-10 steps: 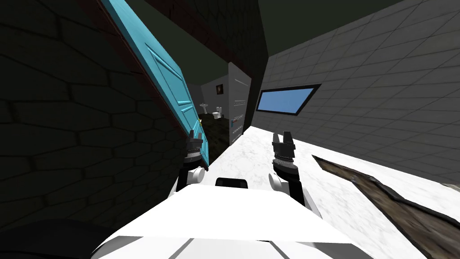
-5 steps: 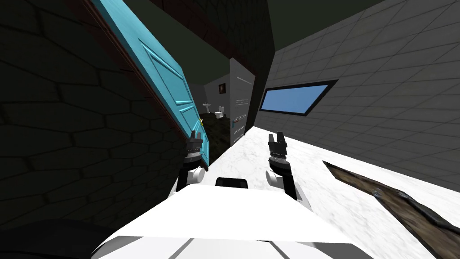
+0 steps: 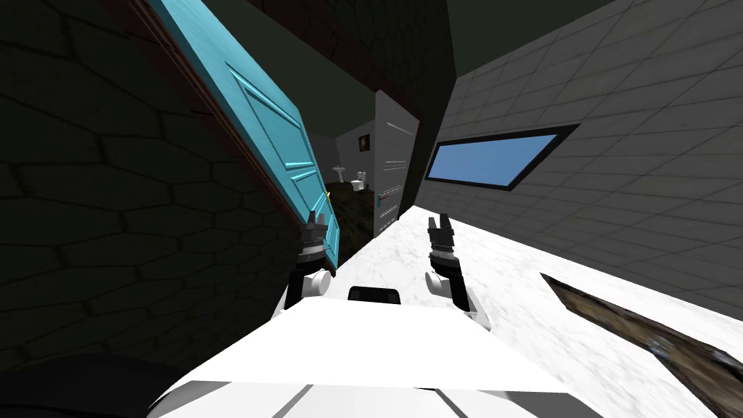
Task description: Push the door open
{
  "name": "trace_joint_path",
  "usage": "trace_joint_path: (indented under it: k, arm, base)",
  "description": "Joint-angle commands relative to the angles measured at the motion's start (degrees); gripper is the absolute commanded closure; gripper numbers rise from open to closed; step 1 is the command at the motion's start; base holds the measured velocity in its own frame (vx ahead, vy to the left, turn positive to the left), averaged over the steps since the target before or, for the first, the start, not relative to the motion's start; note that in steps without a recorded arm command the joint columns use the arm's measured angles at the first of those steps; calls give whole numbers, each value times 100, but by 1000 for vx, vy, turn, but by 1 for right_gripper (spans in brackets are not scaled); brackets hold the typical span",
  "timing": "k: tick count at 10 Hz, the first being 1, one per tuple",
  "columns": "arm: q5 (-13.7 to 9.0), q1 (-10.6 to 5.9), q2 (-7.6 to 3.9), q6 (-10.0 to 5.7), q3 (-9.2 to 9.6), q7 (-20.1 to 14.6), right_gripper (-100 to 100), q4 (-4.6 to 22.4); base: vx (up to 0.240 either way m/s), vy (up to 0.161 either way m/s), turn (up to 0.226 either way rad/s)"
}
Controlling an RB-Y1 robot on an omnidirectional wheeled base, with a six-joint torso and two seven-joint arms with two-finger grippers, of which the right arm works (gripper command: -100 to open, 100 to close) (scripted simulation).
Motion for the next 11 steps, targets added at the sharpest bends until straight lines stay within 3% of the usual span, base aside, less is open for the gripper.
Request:
trace_joint_path:
  k: [1,11]
  arm:
    - [-49,-101,-26,15,25,3,-100,179]
    - [-414,-979,-186,98,165,2,-100,1625]
  base:
    - [78,-84,105]
    - [78,-92,132]
